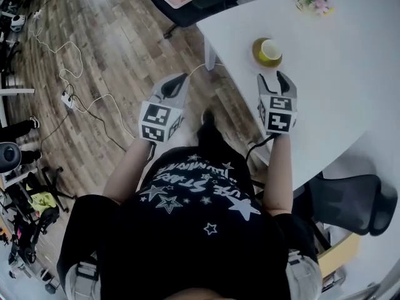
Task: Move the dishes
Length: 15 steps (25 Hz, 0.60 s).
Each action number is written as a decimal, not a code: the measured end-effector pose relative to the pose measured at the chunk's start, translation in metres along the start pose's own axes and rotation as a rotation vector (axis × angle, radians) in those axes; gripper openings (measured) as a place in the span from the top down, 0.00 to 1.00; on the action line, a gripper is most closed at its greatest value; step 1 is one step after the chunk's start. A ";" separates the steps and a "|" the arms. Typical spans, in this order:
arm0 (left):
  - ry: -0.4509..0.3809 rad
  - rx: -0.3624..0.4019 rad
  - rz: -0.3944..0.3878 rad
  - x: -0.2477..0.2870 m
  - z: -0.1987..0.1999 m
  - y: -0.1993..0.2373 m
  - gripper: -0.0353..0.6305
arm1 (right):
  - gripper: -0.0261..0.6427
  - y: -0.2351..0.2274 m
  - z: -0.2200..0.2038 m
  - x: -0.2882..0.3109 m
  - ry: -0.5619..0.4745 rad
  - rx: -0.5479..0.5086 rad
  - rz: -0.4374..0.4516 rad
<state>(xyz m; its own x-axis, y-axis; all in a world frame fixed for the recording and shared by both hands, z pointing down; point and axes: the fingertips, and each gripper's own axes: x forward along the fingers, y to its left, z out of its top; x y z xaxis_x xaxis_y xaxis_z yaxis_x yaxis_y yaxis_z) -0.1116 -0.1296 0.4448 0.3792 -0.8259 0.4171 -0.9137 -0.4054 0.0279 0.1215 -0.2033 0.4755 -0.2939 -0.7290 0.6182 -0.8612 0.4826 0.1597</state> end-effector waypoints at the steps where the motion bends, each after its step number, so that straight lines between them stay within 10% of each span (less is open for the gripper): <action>1: -0.001 0.000 0.000 0.007 0.005 0.000 0.93 | 0.61 -0.004 0.004 0.005 0.003 -0.005 0.010; 15: 0.008 0.004 0.035 0.080 0.039 0.010 0.93 | 0.73 -0.015 0.020 0.068 0.120 -0.250 0.188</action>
<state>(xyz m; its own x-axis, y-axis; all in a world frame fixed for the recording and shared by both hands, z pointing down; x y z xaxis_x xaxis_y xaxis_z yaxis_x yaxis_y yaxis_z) -0.0848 -0.2151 0.4434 0.3458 -0.8364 0.4253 -0.9258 -0.3779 0.0096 0.1062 -0.2696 0.4997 -0.3740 -0.5611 0.7384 -0.6640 0.7179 0.2091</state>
